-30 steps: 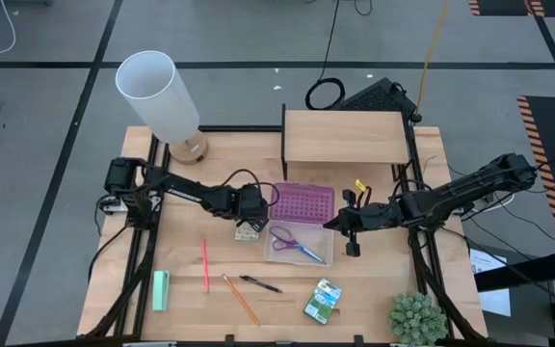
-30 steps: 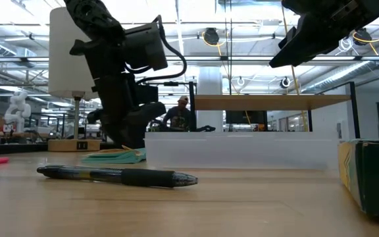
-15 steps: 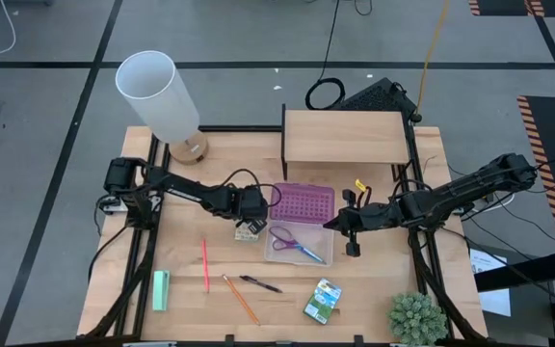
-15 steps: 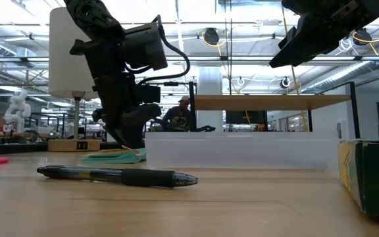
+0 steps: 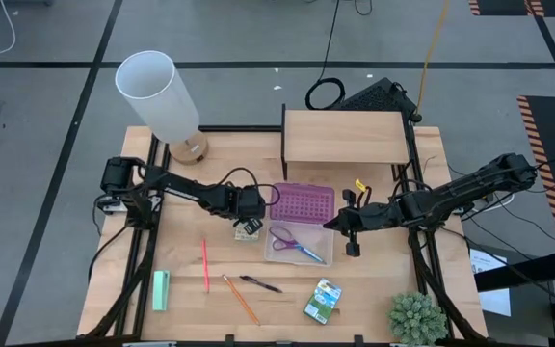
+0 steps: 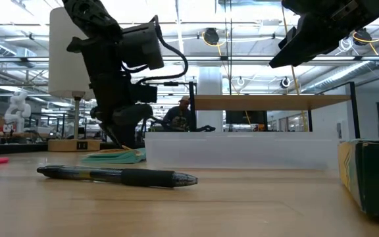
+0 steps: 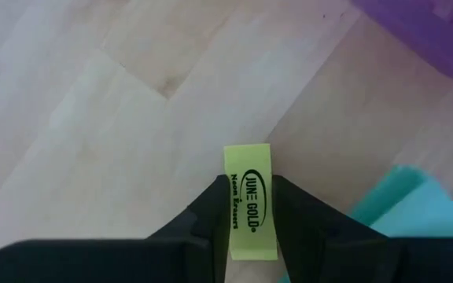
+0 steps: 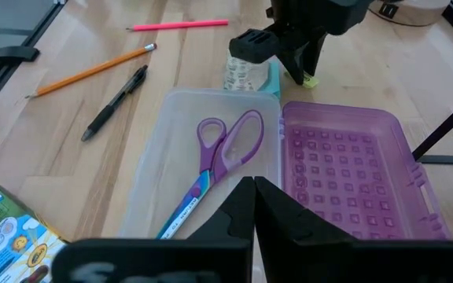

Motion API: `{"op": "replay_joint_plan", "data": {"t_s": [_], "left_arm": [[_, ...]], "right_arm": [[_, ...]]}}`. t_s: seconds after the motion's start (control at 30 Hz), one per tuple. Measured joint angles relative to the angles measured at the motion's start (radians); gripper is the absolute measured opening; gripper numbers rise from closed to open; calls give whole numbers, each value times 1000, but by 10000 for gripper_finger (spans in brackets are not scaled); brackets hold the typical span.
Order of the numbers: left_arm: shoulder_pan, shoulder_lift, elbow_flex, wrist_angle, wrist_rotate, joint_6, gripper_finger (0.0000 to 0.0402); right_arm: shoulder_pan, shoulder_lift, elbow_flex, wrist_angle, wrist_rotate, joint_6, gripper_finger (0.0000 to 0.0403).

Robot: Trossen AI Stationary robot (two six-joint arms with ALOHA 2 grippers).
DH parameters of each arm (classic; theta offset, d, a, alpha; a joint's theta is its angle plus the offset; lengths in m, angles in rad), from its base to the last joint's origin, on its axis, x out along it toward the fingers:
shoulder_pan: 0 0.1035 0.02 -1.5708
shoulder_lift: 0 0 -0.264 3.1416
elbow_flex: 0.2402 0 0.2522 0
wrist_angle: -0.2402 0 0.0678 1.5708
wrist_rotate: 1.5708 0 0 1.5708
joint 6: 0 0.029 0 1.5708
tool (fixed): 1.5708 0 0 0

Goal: Pack school essentials
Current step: Put the yellow eraser into the purple supply box

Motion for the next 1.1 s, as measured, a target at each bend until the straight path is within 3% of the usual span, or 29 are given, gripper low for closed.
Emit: {"op": "replay_joint_plan", "data": {"t_s": [0.2,0.5,1.1], "left_arm": [[4,-100,2,-15,-3,46,90],[-7,-217,4,95,-3,157,90],[-127,-220,6,438,83,371,90]], "right_arm": [[0,0,0,-5,0,0,0],[0,0,0,-5,0,0,0],[0,0,0,-6,0,0,0]]}}
